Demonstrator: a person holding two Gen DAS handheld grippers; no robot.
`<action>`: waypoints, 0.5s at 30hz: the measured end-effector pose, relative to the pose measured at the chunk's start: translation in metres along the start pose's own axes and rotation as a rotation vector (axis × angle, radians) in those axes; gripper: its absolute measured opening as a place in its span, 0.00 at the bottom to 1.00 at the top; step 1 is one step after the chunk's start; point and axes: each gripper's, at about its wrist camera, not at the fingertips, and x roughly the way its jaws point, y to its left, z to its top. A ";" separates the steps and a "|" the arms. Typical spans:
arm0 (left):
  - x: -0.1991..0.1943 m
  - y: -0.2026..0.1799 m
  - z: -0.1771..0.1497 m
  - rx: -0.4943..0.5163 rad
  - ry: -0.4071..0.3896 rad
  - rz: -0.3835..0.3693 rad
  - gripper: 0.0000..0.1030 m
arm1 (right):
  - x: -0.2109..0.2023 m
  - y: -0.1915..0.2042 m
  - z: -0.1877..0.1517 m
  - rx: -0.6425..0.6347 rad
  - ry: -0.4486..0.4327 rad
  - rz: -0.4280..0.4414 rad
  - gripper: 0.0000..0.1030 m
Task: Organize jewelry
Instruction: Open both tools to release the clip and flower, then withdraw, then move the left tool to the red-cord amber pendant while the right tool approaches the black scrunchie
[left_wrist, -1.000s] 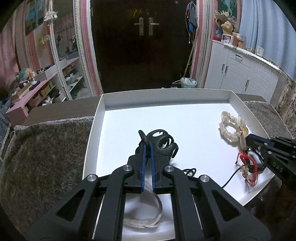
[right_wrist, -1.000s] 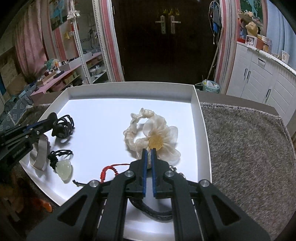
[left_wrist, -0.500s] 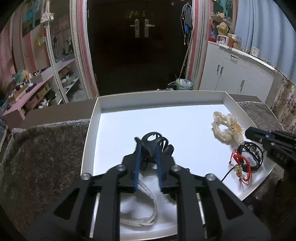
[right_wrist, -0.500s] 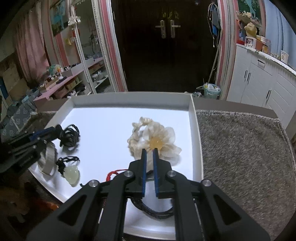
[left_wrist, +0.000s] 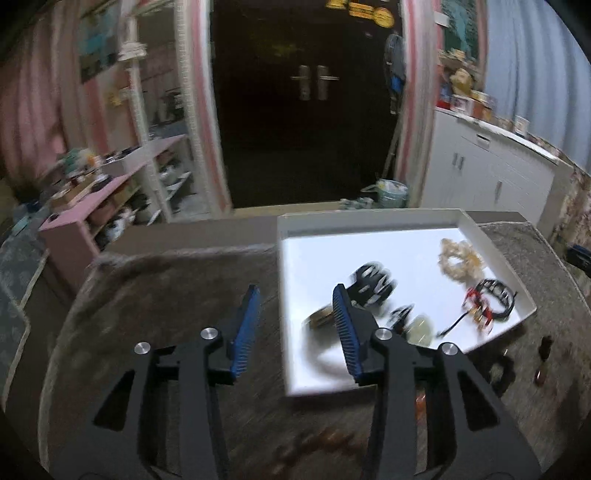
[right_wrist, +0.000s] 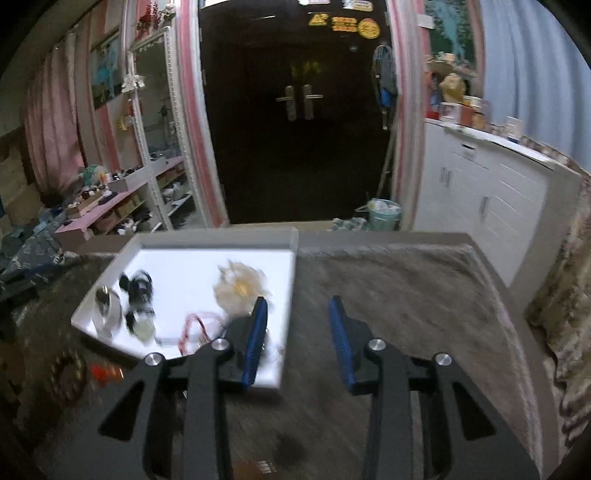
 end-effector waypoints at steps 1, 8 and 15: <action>-0.008 0.009 -0.011 -0.015 0.001 0.010 0.41 | -0.005 -0.006 -0.007 0.007 0.002 -0.011 0.35; -0.035 0.033 -0.080 -0.036 0.042 0.054 0.42 | -0.035 -0.035 -0.071 0.058 0.046 -0.066 0.35; -0.037 0.000 -0.092 -0.009 0.062 0.018 0.42 | -0.040 -0.010 -0.075 0.049 0.034 -0.032 0.36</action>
